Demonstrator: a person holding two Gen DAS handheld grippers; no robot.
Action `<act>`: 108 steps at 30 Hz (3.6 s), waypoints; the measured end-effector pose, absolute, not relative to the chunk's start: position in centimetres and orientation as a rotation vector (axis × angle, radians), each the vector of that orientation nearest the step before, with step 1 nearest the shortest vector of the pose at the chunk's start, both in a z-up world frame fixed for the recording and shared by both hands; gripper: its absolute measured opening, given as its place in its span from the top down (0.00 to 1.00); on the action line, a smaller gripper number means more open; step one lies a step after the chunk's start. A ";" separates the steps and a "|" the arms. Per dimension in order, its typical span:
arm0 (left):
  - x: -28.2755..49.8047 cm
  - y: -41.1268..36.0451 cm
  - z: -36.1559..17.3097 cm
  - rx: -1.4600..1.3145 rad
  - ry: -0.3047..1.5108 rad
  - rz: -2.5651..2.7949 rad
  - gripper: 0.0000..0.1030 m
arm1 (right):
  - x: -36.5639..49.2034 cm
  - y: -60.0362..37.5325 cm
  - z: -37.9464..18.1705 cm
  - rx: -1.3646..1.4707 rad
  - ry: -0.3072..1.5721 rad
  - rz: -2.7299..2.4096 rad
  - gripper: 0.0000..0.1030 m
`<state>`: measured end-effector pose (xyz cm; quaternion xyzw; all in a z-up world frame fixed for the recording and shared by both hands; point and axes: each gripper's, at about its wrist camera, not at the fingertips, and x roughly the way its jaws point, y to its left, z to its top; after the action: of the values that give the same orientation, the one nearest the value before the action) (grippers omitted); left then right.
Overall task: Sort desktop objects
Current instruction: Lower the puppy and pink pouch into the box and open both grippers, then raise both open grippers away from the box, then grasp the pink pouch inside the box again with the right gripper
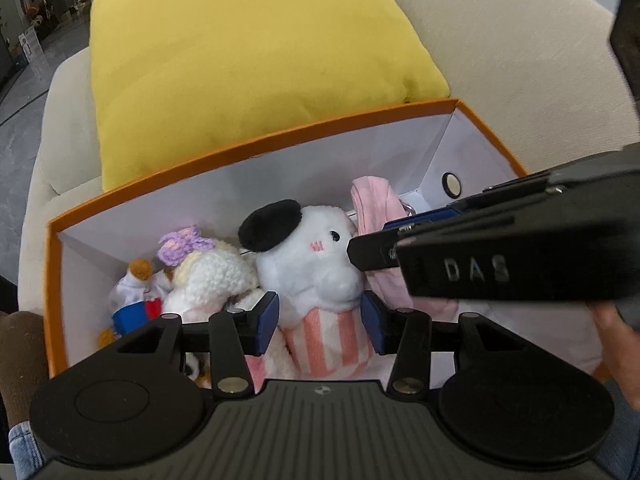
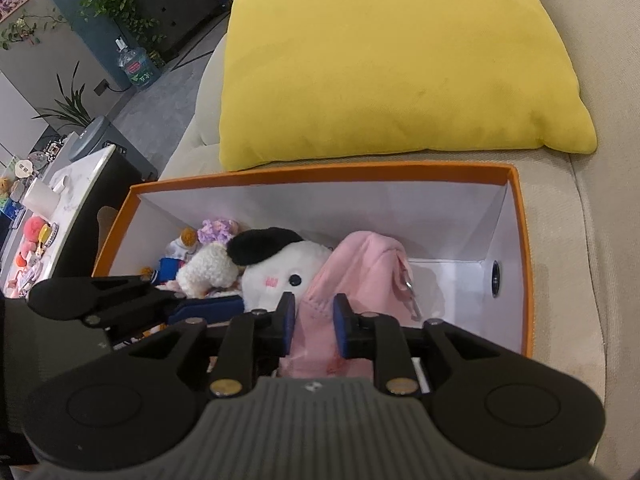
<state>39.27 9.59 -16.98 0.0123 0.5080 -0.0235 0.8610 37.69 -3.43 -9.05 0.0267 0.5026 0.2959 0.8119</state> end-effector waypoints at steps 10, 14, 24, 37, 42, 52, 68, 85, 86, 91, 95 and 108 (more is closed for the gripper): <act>36.0 11.8 -14.6 -0.014 1.042 -0.025 0.47 | 38.3 -4.3 -9.4 0.144 1.122 0.656 0.78; 35.7 12.0 -14.6 -0.031 1.035 -0.011 0.47 | 38.0 -3.8 -9.1 0.095 1.103 0.642 0.78; 34.1 12.4 -13.2 -0.058 0.992 -0.020 0.47 | 37.5 -4.2 -7.8 0.033 1.061 0.631 0.75; 30.5 10.7 -10.3 -0.020 0.942 -0.036 0.47 | 35.5 -4.6 -5.0 -0.028 0.980 0.667 0.67; 29.7 10.5 -10.2 -0.017 0.948 -0.036 0.47 | 34.5 -5.4 -4.1 -0.068 0.968 0.651 0.67; 29.7 10.2 -10.4 -0.004 0.966 -0.025 0.47 | 33.7 -4.9 -4.7 -0.335 1.006 0.537 0.67; 30.8 10.7 -11.9 -0.042 0.974 -0.057 0.47 | 34.7 -1.2 -9.6 -0.681 1.083 0.368 0.82; 32.7 10.1 -13.9 -0.049 1.008 -0.056 0.47 | 33.2 -2.2 -1.7 -0.563 0.868 0.434 0.96; 32.9 10.0 -14.1 -0.049 1.015 -0.058 0.47 | 33.1 -2.0 -1.6 -0.539 0.863 0.438 0.96; 33.7 9.9 -14.7 -0.036 1.030 -0.051 0.47 | 33.9 -2.6 -0.3 -0.329 0.850 0.505 0.96; 33.9 10.1 -15.2 -0.030 1.041 -0.042 0.48 | 35.7 -3.5 -3.2 -0.121 0.951 0.544 0.97; 35.0 9.5 -16.5 0.033 1.056 -0.089 0.59 | 37.7 -1.3 -10.8 -0.239 1.104 0.458 0.94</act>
<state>34.99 9.45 -16.49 0.0156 0.5034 -0.0424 0.8629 37.70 -1.28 -10.77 -0.1120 0.5183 0.2152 0.8201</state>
